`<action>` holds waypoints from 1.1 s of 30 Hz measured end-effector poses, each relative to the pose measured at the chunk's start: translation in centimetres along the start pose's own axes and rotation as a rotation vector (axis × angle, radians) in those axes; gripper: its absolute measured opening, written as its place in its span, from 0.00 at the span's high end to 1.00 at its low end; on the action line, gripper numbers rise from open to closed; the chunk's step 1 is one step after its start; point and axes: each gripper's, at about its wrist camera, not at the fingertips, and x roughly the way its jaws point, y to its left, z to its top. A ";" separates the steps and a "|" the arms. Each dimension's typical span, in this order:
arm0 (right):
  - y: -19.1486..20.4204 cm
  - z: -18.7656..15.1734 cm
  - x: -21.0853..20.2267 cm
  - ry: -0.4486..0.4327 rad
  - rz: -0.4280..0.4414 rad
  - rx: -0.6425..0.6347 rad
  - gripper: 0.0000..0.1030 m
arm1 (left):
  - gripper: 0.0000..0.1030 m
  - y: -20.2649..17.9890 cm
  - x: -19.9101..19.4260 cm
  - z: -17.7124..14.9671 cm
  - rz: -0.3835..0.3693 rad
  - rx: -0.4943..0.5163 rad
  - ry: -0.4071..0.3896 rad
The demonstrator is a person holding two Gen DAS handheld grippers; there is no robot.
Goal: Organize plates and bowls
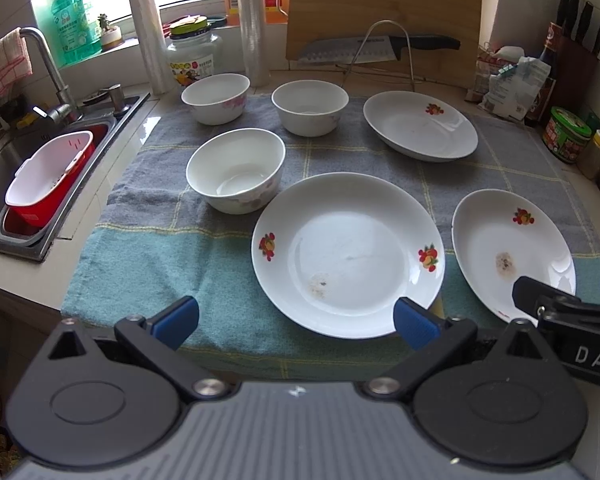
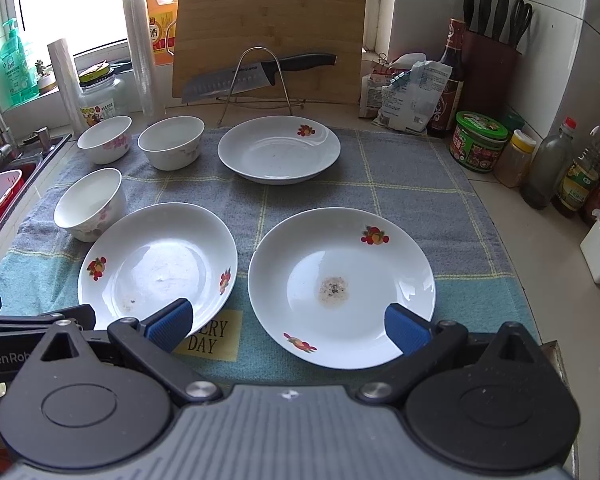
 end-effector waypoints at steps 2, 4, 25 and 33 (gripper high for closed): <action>0.0 0.0 -0.1 -0.001 -0.002 0.000 0.00 | 0.01 0.0 0.0 0.0 -0.001 -0.003 0.003; 0.0 0.0 -0.1 -0.002 -0.001 0.000 0.00 | 0.01 0.0 -0.1 0.0 -0.002 -0.006 0.005; 0.0 0.1 -0.4 -0.008 -0.006 -0.005 0.00 | 0.01 0.0 -0.2 0.2 0.001 -0.014 0.014; -0.1 0.2 -0.5 -0.015 -0.013 -0.010 0.00 | 0.01 0.2 -0.1 0.2 -0.001 -0.017 0.012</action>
